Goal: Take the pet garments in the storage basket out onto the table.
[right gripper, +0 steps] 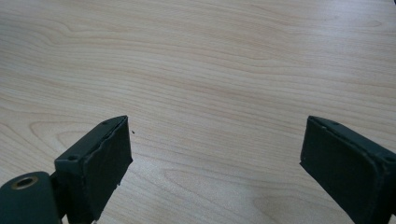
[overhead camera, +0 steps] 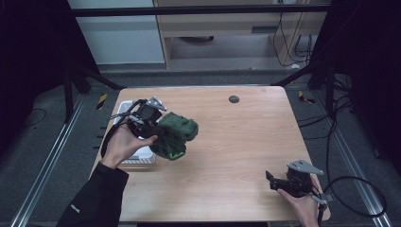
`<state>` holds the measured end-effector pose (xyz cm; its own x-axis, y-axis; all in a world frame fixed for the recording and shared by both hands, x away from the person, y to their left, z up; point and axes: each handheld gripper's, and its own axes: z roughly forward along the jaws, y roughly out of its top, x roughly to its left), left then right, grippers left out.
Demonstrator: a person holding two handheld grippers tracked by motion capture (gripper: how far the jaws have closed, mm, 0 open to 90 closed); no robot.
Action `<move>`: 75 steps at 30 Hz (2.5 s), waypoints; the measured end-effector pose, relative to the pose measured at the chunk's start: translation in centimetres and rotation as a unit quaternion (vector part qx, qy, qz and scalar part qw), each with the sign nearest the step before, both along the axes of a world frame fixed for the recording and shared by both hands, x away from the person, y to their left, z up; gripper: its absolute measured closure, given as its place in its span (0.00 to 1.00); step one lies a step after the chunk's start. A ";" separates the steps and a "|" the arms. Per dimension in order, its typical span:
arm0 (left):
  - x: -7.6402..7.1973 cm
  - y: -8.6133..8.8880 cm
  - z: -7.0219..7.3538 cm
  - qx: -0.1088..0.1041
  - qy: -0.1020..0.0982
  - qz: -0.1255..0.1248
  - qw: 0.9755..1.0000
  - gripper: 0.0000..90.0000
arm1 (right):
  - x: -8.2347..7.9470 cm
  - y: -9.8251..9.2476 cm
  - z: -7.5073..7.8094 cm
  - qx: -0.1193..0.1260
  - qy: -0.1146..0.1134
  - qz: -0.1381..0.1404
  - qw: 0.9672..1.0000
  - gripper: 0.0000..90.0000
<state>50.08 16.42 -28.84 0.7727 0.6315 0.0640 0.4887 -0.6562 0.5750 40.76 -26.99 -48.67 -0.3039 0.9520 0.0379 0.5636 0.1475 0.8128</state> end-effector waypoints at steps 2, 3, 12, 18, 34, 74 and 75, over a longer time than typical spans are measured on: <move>0.1 -0.4 -0.2 0.000 0.002 -0.004 1.000 0.89 | 0.0 0.0 0.0 -0.001 -0.001 0.000 1.000 0.10; 0.2 -0.8 -0.4 -0.001 0.003 -0.006 1.000 0.89 | 0.0 0.0 0.0 0.000 -0.001 0.000 1.000 0.10; 0.7 -3.3 -1.7 0.022 0.017 -0.031 0.999 0.89 | 0.0 -0.1 0.0 -0.001 -0.002 0.000 1.000 0.10; 1.0 -4.5 -2.5 0.020 0.022 -0.042 0.999 0.89 | 0.0 -0.1 0.0 -0.003 -0.004 0.002 1.000 0.10; 1.3 -7.7 -3.8 0.029 0.030 -0.066 0.997 0.89 | 0.0 -0.2 0.1 -0.005 -0.006 0.000 1.000 0.10; 1.7 -12.3 -10.8 0.041 0.069 -0.097 0.992 0.74 | 0.0 -0.1 -0.1 -0.010 -0.005 0.003 1.000 0.09; 1.7 -12.4 -10.9 0.044 0.070 -0.099 0.992 0.73 | 0.0 -0.1 -0.1 -0.011 -0.005 0.003 1.000 0.09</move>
<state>51.75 4.06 -39.71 0.8859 0.4638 -0.0045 0.4167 -0.7916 0.4468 40.75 -27.09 -48.74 -0.3089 0.9510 0.0139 0.5549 0.1683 0.8147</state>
